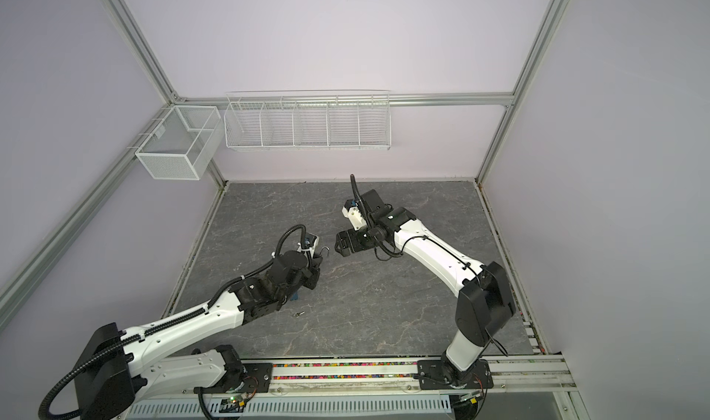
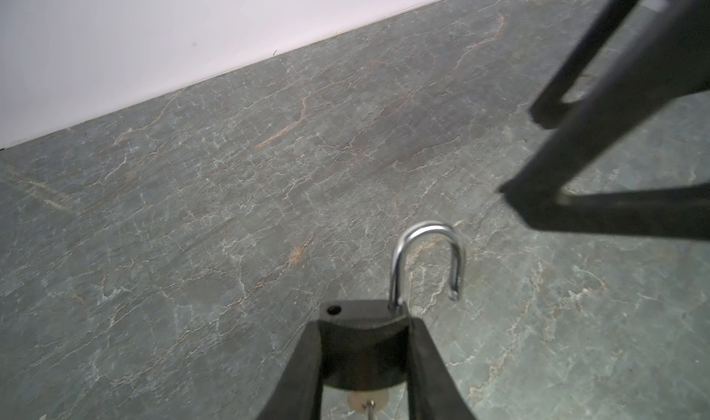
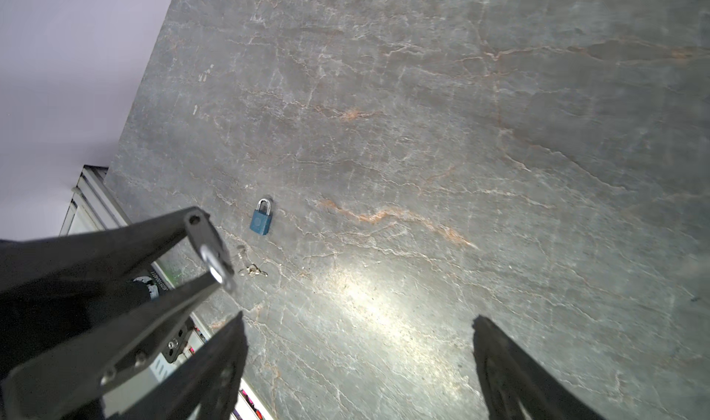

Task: Unlock with the key

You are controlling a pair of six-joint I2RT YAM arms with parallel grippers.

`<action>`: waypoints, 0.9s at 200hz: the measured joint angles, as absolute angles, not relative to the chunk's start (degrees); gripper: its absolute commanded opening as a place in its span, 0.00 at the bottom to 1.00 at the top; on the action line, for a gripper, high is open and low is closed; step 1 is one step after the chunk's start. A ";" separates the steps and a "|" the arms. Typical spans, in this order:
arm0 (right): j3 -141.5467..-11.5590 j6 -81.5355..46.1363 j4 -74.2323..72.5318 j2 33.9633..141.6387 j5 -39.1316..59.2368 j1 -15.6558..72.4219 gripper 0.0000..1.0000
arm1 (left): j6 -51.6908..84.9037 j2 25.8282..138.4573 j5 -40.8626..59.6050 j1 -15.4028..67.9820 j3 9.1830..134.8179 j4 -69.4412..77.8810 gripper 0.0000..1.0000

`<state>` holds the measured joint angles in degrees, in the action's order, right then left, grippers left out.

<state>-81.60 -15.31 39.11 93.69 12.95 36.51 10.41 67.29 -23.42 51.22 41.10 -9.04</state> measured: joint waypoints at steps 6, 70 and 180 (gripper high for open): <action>-80.53 -15.73 38.61 92.62 12.95 35.77 0.93 | 11.46 68.38 -23.07 50.09 41.71 -9.21 0.00; -74.30 -21.34 31.79 85.01 11.35 33.36 0.91 | 23.05 83.33 -16.25 40.29 52.97 -17.02 0.00; -74.78 -29.50 24.21 77.17 2.59 34.22 0.88 | 28.71 105.45 -9.32 35.44 73.34 -35.81 0.00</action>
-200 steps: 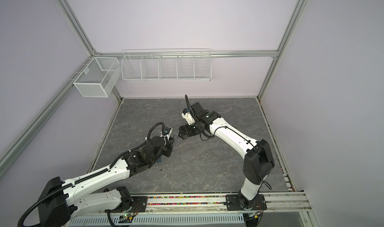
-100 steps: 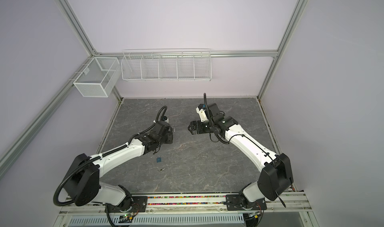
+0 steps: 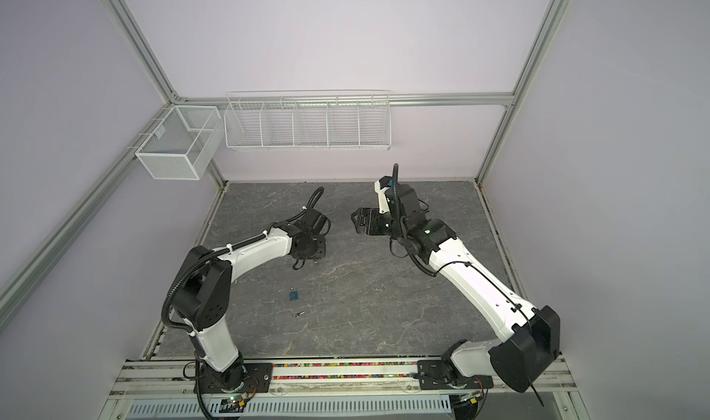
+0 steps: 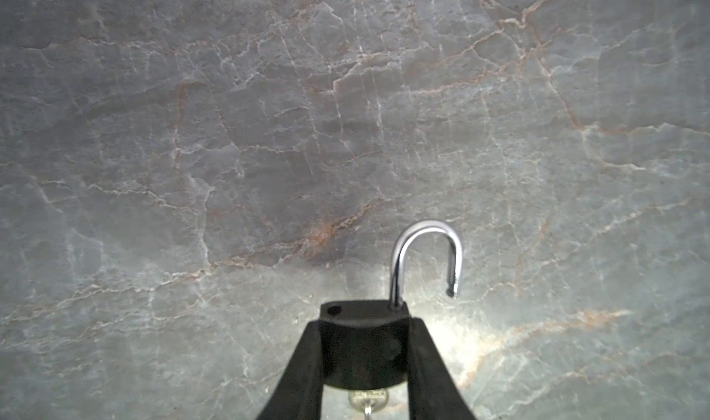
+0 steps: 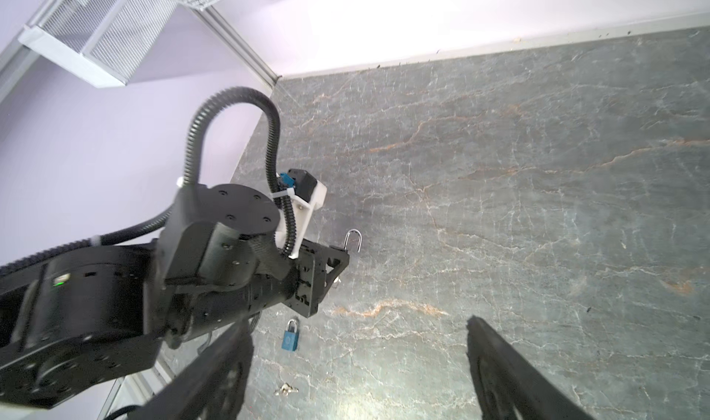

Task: Unlock with the key
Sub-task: 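Draw the right gripper back while the left gripper lowers the opened padlock, then set the black padlock down with the left gripper while the right arm lowers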

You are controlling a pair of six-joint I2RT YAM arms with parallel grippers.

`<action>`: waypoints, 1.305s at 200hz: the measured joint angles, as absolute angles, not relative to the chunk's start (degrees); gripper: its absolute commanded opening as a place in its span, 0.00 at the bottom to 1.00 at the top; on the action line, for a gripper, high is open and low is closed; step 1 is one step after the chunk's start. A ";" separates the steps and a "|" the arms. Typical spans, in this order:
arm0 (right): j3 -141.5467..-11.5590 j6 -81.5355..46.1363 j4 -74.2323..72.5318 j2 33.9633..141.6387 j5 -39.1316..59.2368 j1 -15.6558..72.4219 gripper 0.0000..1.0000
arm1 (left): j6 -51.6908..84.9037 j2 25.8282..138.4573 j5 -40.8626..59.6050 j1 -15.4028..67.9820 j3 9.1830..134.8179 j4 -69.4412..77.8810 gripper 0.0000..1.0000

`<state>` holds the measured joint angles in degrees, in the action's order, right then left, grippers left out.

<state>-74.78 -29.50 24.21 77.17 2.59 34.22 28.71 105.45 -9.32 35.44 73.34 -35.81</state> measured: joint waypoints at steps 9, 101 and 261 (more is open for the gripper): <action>-75.02 -29.91 24.01 76.82 2.31 34.22 0.88 | 28.73 106.37 -9.41 35.22 74.15 -36.27 0.00; -76.12 -33.23 21.47 73.25 0.75 34.76 0.88 | 29.02 113.54 -10.63 34.28 77.67 -39.79 0.00; -75.00 -33.21 20.38 73.10 -4.64 37.08 0.88 | 30.50 106.69 -8.45 33.23 75.44 -40.03 0.66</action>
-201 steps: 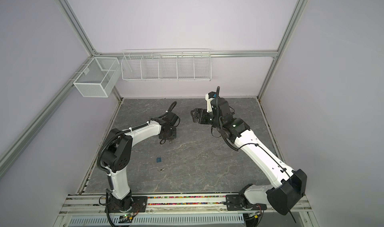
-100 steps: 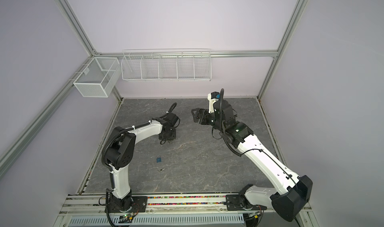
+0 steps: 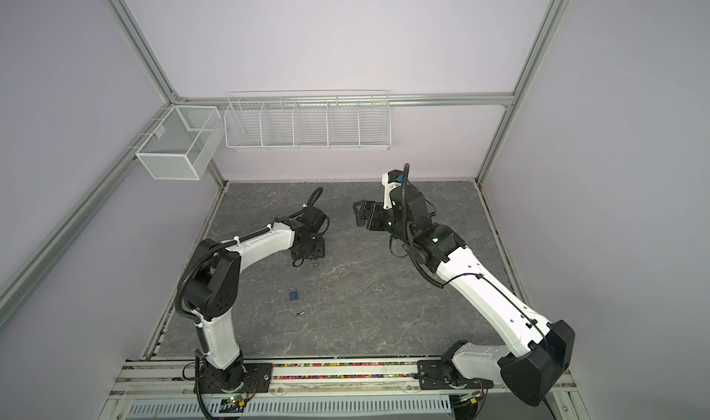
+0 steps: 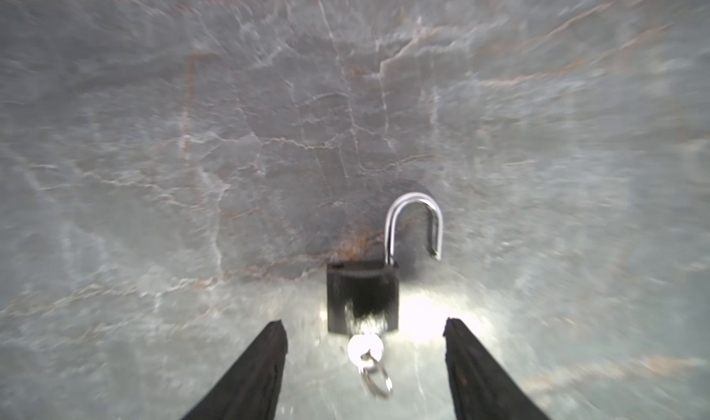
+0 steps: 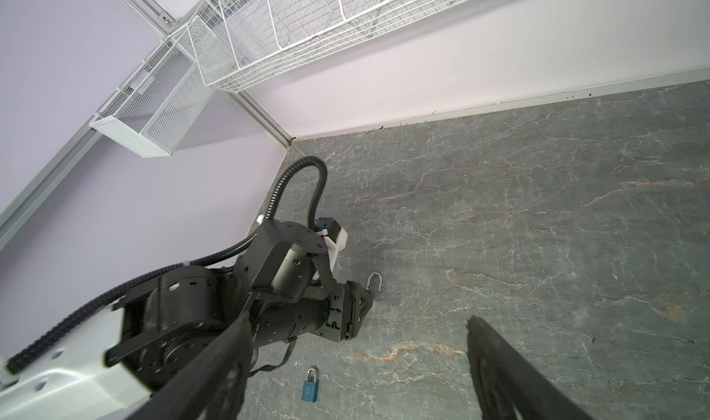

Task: Unlock with the key
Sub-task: 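Set the black padlock down with the left gripper while the right arm lowers, then move the right gripper over the loose silver key beside the blue padlock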

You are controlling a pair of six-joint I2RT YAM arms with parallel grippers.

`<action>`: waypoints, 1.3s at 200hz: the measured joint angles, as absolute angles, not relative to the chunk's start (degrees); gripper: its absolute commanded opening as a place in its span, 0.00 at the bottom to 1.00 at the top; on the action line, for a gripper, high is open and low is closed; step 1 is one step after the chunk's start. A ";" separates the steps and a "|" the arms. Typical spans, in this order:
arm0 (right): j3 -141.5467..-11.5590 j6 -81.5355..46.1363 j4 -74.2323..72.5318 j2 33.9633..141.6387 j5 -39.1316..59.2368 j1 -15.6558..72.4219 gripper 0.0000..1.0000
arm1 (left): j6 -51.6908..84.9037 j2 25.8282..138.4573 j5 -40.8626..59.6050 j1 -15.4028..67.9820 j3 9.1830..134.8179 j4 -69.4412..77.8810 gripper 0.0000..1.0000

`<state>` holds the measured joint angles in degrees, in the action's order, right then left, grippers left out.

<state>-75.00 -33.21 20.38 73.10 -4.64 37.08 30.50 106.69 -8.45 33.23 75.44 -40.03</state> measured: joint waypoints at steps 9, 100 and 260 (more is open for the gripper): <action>-75.13 -33.21 20.27 72.86 -5.19 37.71 0.88 | 30.85 104.47 -8.45 33.04 74.56 -39.92 0.67; -66.17 -31.40 22.00 72.27 -4.80 47.11 0.89 | 36.75 75.31 -8.56 28.73 58.35 -39.55 0.67; -75.68 -29.43 21.54 110.15 -14.76 71.35 0.88 | 39.62 41.36 -12.84 23.27 48.47 -45.56 0.66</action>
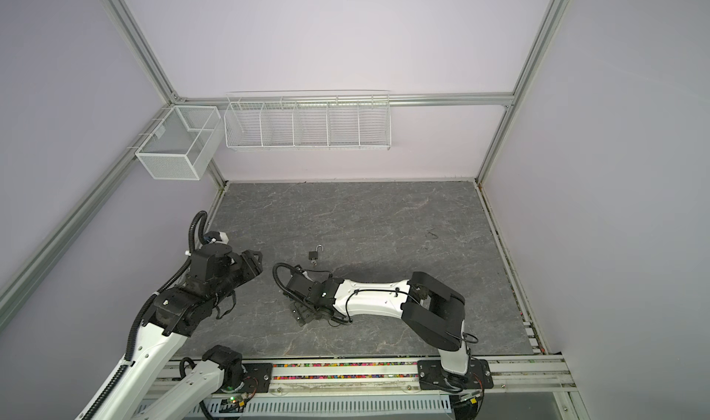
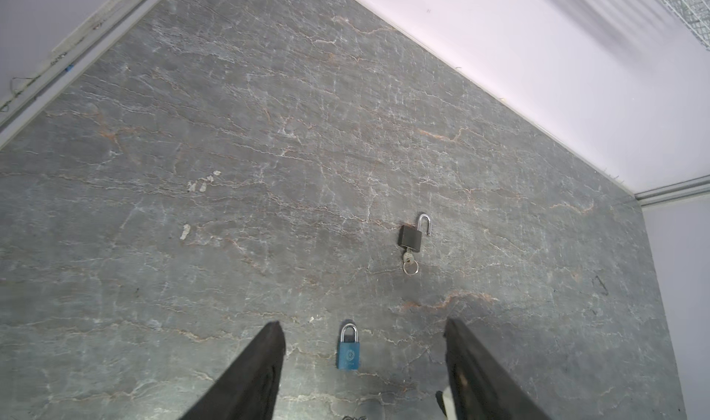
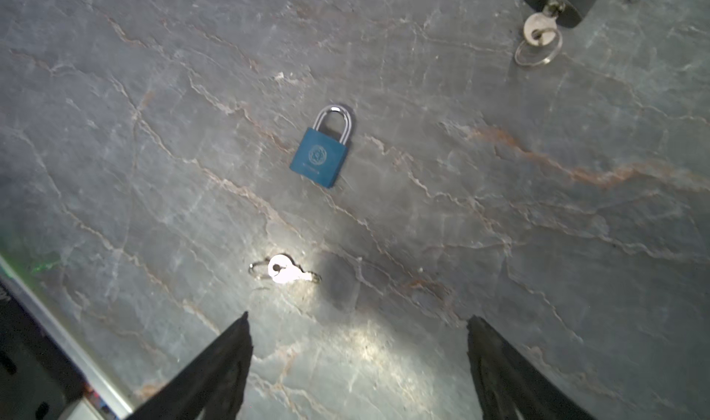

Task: Unlock with the key
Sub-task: 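Move the right gripper over the loose silver key beside the blue padlock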

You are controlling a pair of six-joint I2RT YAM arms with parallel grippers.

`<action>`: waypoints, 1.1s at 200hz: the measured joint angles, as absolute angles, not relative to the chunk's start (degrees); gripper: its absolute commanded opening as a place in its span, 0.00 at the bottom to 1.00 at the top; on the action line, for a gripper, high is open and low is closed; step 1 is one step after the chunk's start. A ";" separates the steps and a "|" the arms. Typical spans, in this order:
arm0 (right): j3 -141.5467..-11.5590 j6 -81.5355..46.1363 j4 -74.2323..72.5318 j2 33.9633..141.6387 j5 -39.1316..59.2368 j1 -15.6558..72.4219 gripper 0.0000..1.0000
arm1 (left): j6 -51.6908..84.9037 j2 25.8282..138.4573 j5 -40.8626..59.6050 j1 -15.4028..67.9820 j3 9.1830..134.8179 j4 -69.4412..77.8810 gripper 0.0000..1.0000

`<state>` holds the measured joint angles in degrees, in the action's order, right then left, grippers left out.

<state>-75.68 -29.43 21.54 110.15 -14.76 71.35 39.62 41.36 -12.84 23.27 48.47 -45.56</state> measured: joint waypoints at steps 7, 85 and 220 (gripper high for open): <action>-76.97 -29.45 21.54 111.42 -15.00 71.35 0.89 | 39.72 40.88 -13.30 23.24 48.47 -45.78 0.66; -85.30 -29.87 23.49 120.73 -16.71 71.35 0.88 | 40.49 38.87 -16.91 23.24 48.49 -48.18 0.66; -83.50 -29.82 26.30 120.36 -17.28 71.79 0.88 | 40.47 40.75 -15.55 23.24 48.88 -48.31 0.65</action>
<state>-83.50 -29.82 26.30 120.36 -17.28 71.79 40.47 40.75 -15.55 23.24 48.88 -48.31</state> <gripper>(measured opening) 0.885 0.654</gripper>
